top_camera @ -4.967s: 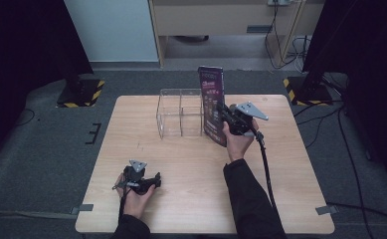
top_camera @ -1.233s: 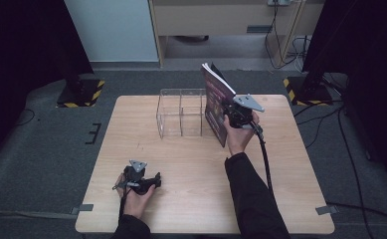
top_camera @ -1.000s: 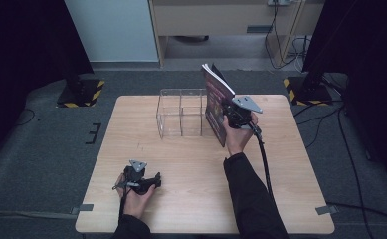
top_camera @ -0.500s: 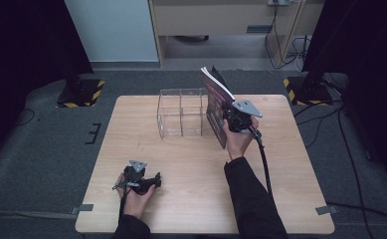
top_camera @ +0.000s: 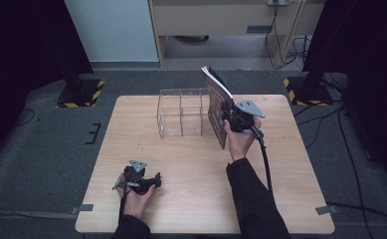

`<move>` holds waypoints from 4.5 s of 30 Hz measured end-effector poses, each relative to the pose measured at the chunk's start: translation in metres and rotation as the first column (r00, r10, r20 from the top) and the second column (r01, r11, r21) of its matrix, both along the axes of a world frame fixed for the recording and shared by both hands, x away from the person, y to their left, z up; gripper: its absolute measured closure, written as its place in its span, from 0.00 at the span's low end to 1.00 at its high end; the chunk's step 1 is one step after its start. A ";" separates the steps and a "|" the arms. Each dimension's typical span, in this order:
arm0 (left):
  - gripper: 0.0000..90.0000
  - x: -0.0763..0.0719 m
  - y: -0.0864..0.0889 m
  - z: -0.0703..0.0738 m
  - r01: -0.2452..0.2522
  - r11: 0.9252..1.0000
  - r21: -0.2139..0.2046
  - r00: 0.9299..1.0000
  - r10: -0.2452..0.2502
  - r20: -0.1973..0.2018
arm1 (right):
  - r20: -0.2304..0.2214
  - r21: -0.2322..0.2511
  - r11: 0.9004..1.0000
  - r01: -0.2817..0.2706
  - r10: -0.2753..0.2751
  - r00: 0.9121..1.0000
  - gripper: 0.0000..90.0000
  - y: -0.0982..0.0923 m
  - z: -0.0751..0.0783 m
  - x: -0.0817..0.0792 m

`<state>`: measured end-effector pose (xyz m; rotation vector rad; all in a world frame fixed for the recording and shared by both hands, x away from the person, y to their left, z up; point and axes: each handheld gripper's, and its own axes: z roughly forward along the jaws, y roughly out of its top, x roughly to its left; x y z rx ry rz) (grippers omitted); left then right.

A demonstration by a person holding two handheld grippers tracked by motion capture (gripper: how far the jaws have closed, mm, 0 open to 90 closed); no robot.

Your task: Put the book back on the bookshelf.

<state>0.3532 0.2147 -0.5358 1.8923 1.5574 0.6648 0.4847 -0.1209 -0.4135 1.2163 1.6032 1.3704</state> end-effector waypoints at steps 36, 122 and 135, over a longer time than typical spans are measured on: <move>0.09 0.000 0.000 0.000 0.001 1.000 0.002 1.000 -0.001 -0.001 | 0.001 0.015 1.000 -0.014 0.014 1.000 0.48 -0.001 0.004 -0.003; 0.09 0.000 0.000 0.000 0.001 1.000 0.005 1.000 -0.001 -0.002 | -0.003 0.074 0.997 0.025 -0.025 1.000 0.55 0.003 0.002 -0.007; 0.09 0.000 0.000 0.000 0.000 1.000 0.004 1.000 0.000 -0.001 | -0.035 0.021 1.000 -0.016 0.017 0.999 0.36 -0.024 0.000 -0.034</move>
